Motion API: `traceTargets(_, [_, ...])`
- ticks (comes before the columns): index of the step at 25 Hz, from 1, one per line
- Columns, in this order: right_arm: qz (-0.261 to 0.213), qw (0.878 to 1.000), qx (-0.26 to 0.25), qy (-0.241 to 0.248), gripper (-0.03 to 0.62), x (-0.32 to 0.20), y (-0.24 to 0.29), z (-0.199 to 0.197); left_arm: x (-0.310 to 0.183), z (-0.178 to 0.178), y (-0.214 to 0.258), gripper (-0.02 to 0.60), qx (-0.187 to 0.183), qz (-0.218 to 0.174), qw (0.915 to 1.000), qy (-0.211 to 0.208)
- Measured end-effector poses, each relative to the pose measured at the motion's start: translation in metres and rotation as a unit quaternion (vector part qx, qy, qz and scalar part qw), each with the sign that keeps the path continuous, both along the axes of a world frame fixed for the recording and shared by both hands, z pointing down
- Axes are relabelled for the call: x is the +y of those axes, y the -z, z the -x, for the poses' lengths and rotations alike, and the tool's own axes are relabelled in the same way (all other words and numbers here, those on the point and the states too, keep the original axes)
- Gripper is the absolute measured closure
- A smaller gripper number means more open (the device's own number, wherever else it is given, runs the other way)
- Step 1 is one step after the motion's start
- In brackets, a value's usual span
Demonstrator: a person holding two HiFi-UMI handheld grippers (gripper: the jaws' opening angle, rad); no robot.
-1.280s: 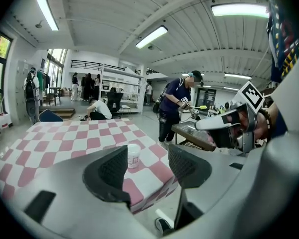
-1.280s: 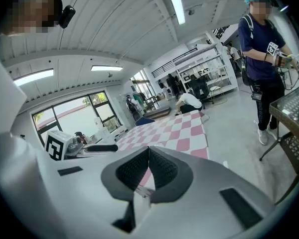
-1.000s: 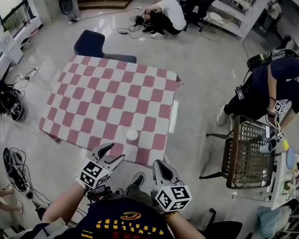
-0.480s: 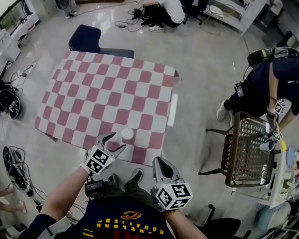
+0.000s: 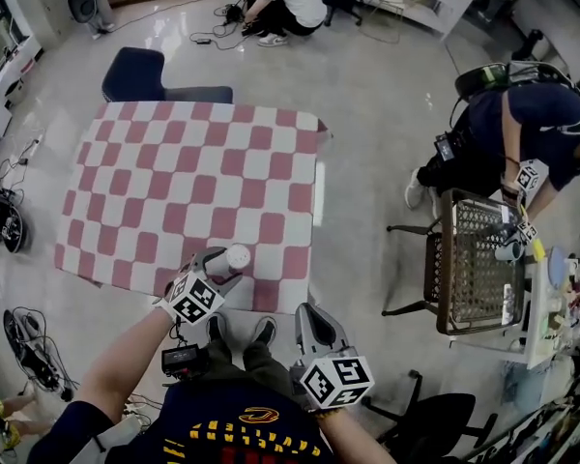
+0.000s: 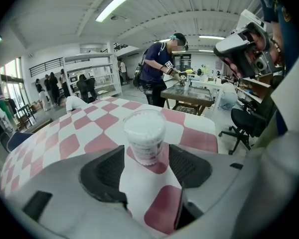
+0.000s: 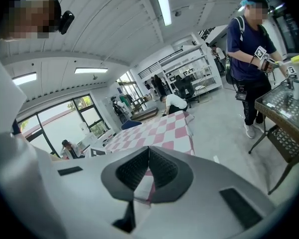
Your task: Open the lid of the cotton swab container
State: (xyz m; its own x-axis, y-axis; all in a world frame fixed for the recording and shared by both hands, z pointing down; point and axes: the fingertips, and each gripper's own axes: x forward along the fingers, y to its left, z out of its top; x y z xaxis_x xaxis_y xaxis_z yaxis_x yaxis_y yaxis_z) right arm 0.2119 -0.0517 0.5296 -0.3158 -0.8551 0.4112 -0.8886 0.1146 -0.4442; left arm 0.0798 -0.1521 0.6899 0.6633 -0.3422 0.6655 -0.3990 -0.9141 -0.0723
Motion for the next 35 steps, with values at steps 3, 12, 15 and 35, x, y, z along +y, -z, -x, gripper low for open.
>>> traceTargets(3, [0.006, 1.000, -0.005, -0.022, 0.583, 0.007, -0.002, 0.004, -0.006, -0.006, -0.003, 0.319, 0.000, 0.004, 0.9997, -0.025])
traceTargets(12, [0.000, 0.997, -0.002, -0.075, 0.583, 0.016, 0.006, 0.005, -0.007, -0.013, -0.016, 0.319, -0.012, 0.016, 0.9973, -0.071])
traceTargets(15, [0.003, 0.996, -0.006, -0.083, 0.583, 0.019, 0.005, 0.008, -0.009, -0.012, -0.021, 0.319, -0.002, 0.032, 0.9977, -0.060])
traceTargets(35, [-0.002, 0.995, 0.011, -0.100, 0.583, 0.018, 0.014, 0.015, -0.011, 0.001, 0.028, 0.331, 0.071, 0.011, 0.9962, -0.049])
